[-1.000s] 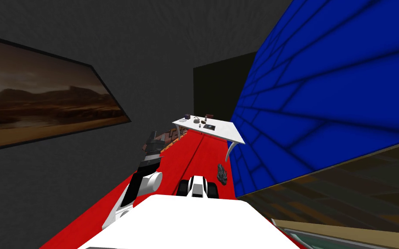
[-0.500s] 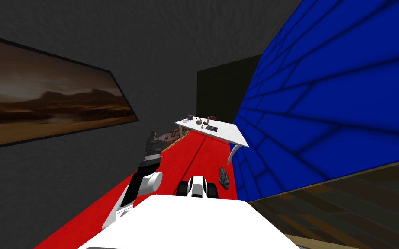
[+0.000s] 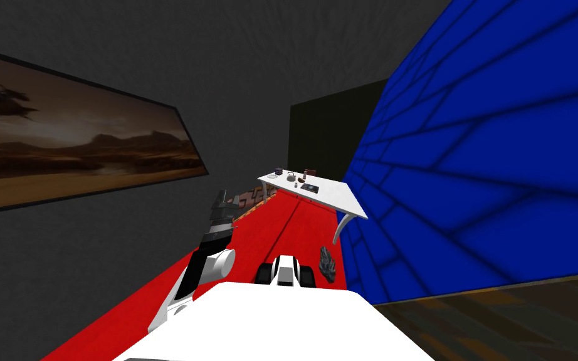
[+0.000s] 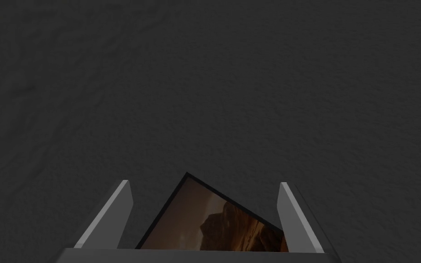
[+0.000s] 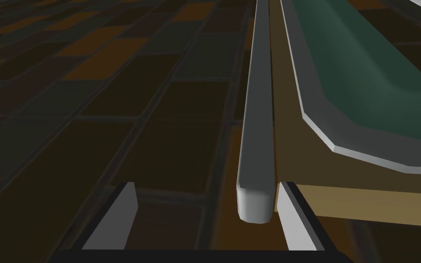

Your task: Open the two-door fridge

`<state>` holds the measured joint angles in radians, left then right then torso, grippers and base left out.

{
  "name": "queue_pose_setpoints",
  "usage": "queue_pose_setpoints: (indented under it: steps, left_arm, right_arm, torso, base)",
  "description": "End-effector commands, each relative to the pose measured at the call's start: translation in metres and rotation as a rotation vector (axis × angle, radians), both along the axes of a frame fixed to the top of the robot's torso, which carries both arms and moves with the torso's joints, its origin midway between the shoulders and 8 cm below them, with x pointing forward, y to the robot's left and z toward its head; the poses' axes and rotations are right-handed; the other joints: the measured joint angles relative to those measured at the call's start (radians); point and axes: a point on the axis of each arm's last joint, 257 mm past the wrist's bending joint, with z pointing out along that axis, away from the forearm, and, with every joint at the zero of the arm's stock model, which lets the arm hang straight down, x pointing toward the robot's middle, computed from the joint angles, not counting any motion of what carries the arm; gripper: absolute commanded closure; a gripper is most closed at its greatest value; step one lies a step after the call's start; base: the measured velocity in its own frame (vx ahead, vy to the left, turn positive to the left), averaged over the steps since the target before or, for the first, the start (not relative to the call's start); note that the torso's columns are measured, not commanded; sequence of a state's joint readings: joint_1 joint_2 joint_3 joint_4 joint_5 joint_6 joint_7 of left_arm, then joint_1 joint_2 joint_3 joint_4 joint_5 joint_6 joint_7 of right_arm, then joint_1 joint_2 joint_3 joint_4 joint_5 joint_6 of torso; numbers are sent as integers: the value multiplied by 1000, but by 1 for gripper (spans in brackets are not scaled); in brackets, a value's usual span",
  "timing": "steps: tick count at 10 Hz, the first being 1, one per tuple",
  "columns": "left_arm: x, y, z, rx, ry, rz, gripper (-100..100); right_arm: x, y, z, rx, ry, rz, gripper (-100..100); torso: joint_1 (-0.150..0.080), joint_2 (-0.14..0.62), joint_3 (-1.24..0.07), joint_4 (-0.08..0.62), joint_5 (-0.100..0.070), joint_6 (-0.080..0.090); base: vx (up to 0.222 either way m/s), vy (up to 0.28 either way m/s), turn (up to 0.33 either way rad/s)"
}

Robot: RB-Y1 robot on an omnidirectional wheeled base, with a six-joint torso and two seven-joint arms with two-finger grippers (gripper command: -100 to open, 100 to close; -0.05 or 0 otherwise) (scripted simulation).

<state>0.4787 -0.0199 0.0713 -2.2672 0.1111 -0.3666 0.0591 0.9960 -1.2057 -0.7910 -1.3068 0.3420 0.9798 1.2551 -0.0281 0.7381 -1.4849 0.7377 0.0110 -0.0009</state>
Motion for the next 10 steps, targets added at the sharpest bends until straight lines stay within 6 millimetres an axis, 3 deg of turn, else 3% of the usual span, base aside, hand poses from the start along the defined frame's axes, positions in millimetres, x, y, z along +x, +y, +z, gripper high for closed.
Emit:
queue_pose_setpoints:
  steps: [1, 2, 5, 7, 9, 10]
  left_arm:
    - [0, 0, 0, 0, 0, 0, 0]
    - [0, 0, 0, 0, 0, 0, 0]
    - [0, 0, 0, 0, 0, 0, 0]
    - [0, 0, 0, 0, 0, 0, 0]
    - [0, 0, 0, 0, 0, 0, 0]
    - [0, 0, 0, 0, 0, 0, 0]
  right_arm:
    - [-11, -5, 17, -30, 0, -40, 100]
    - [-36, -4, 18, -28, -3, -122, 100]
    - [-84, -2, 20, -28, -1, -257, 100]
    - [-88, -2, 20, -29, 0, -264, 100]
    - [-88, -2, 20, -29, 0, -264, 100]
    - [-98, -2, 1, 6, 8, -271, 100]
  torso:
    - [-3, -1, -1, -1, 0, 1]
    - [-3, 2, 0, 0, 1, 4]
    - [-8, -8, -7, -5, -3, -11]
    - [-19, -18, -17, -9, -1, -15]
    - [-15, -20, -17, -10, -1, -12]
    - [-15, -20, -18, -10, 0, -13]
  base:
    - [-2, 30, 9]
    - [47, 20, 287]
    - [51, -14, 281]
    - [-23, 0, 78]
    - [23, 13, -17]
    - [-7, 47, -59]
